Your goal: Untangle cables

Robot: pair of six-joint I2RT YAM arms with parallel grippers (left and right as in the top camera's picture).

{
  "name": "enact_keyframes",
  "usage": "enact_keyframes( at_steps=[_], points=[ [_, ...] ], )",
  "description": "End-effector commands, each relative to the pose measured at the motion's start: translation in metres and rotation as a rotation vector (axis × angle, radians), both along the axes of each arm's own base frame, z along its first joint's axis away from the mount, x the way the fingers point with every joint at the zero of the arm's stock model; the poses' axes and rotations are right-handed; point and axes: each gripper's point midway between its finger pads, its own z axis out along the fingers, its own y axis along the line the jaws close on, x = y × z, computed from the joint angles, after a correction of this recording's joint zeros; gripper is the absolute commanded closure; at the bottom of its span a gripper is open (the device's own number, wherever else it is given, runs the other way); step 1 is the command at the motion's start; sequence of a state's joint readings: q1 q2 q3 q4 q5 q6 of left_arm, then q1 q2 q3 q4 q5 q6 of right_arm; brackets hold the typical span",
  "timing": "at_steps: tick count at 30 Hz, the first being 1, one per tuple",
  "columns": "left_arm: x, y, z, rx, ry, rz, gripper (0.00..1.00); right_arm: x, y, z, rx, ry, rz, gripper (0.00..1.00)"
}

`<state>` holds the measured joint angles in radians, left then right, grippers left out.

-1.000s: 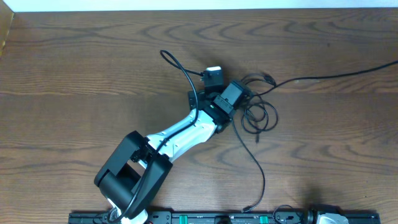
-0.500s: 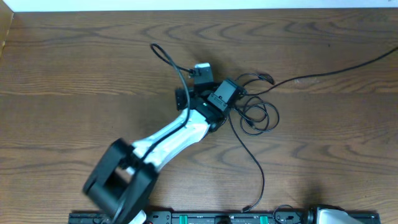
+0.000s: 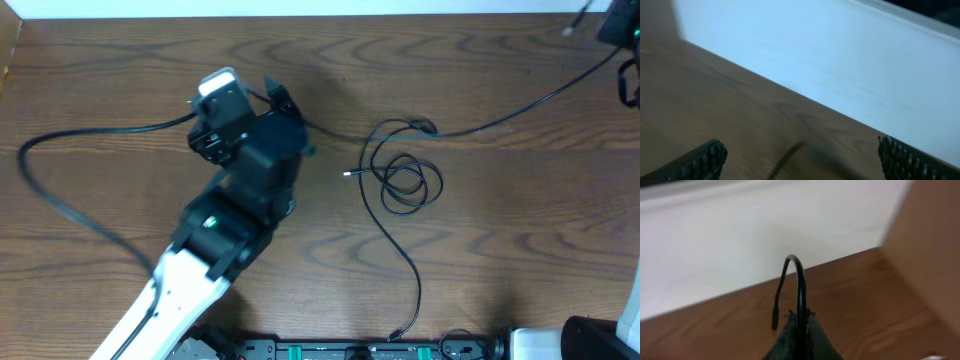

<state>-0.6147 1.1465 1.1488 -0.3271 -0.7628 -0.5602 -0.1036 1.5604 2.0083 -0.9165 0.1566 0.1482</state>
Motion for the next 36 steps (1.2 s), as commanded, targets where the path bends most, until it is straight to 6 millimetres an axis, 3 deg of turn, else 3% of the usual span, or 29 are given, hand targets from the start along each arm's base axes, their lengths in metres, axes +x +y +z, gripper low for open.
enact_keyframes(
  at_steps=[1,4,9,12,17,20,25,30,33,36],
  points=[
    [0.001,-0.045,-0.009,-0.072,0.058,-0.270,0.02,0.000,0.048,-0.019,0.144,0.068,0.253,0.99],
    [0.004,-0.061,-0.017,-0.090,0.085,-0.336,0.02,-0.018,0.081,-0.047,0.272,0.199,0.401,0.99],
    [0.015,-0.069,-0.038,-0.068,0.134,-0.334,0.02,-0.056,0.116,-0.071,0.356,0.358,0.611,0.99],
    [0.021,-0.083,-0.049,-0.082,0.158,-0.382,0.02,-0.084,0.144,-0.074,0.430,0.416,0.784,0.99],
    [0.029,-0.097,-0.045,-0.113,0.124,-0.424,0.02,-0.120,0.182,-0.074,0.514,0.474,1.002,0.99],
    [0.031,-0.099,-0.042,-0.114,0.109,-0.428,0.02,-0.126,0.188,-0.090,0.470,0.541,1.013,0.99],
    [0.030,-0.099,-0.042,-0.115,0.113,-0.433,0.02,-0.104,0.172,-0.111,0.389,0.558,0.904,0.99],
    [0.030,-0.100,-0.042,-0.116,0.112,-0.434,0.02,-0.120,0.216,-0.110,0.518,0.510,1.154,0.99],
    [0.030,-0.099,-0.042,-0.115,0.112,-0.433,0.02,-0.139,0.237,-0.142,0.578,0.630,1.198,0.99],
    [0.030,-0.099,-0.042,-0.113,0.113,-0.429,0.02,-0.155,0.253,-0.158,0.655,0.676,1.266,0.99]
  ],
)
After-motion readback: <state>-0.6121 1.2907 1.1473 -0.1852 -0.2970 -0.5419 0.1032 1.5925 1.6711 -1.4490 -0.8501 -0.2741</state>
